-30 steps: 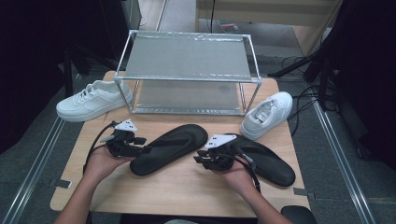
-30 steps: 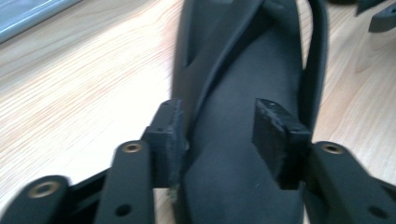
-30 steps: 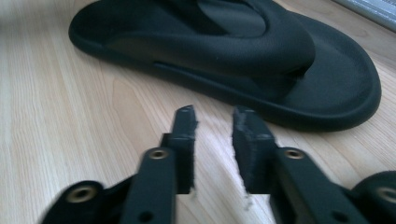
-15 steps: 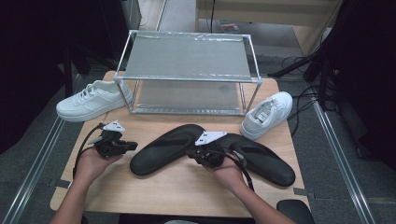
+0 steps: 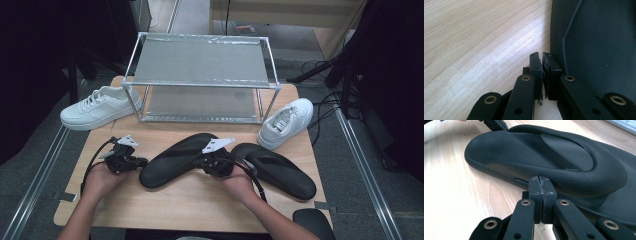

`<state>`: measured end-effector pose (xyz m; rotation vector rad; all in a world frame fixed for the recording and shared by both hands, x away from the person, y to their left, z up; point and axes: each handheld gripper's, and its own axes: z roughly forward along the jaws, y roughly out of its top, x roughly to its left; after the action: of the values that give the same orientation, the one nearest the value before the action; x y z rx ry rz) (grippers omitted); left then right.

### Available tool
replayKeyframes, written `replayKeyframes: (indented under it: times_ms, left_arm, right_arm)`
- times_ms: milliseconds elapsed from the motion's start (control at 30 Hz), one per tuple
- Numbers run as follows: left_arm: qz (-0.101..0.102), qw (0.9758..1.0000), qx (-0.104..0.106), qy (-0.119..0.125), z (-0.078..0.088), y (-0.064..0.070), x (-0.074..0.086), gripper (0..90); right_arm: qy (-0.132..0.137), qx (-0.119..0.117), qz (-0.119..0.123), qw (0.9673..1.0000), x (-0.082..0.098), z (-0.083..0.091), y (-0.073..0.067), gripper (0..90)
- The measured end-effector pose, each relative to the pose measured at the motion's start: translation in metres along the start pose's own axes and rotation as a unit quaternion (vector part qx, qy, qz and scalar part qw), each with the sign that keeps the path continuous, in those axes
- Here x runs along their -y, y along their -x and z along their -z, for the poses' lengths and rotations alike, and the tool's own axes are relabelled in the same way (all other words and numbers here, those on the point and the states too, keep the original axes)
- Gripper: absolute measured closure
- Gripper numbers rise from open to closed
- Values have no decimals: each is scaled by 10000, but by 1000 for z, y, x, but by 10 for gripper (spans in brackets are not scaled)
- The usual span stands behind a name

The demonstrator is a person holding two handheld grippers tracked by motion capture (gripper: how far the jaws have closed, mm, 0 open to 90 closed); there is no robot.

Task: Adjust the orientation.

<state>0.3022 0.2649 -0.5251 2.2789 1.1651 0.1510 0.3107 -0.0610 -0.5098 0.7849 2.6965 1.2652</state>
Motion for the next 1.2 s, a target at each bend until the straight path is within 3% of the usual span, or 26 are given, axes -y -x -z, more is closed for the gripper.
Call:
replayKeyframes:
  times_ms: [233,400,900,1000,1200]
  left_arm:
    - [90,10000,12,-40,0,2,2,876]
    - [116,9998,128,-42,0,4,4,883]
    - [-317,9984,444,-172,-4,29,4,889]
    - [-516,9972,505,-205,-6,39,3,887]
    - [-884,9915,912,-290,-14,56,0,885]
  right_arm:
    - [13,-17,21,10000,0,-1,1,900]
    - [11,28,22,10000,0,-1,3,900]
    - [34,239,-206,9995,2,6,16,898]
    - [37,276,-382,9989,2,8,21,891]
    - [46,432,-559,9975,2,12,29,900]
